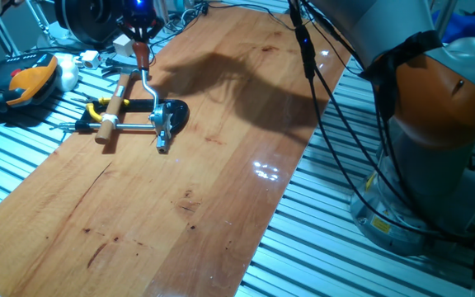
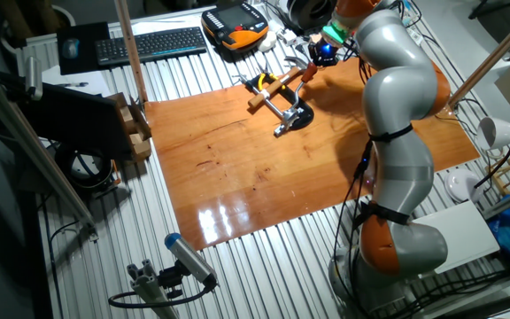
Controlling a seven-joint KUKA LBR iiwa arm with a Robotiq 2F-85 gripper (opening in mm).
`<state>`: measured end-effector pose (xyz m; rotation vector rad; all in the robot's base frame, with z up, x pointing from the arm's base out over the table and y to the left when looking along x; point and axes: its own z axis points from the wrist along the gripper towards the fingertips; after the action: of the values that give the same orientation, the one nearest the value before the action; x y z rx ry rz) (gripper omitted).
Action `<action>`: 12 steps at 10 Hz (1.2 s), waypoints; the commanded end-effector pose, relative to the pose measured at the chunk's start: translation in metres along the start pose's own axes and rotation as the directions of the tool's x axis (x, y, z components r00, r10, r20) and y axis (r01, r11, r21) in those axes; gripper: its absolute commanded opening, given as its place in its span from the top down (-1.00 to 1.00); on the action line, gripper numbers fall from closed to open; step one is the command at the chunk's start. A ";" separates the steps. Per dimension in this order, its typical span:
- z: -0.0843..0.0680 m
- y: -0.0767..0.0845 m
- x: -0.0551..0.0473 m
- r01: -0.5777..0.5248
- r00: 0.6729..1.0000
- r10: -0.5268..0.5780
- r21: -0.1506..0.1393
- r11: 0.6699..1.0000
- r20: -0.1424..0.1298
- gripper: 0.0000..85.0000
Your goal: Pull up the lever
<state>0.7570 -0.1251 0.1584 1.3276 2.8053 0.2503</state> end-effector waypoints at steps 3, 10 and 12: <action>-0.005 0.001 0.003 0.002 1.000 -0.002 0.011 1.000 0.005 1.00; -0.025 0.003 0.016 0.020 0.999 -0.022 0.046 0.999 0.029 1.00; -0.029 0.004 0.020 0.020 0.999 -0.022 0.050 0.999 0.032 1.00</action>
<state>0.7447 -0.1109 0.1888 1.2982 2.8138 0.1574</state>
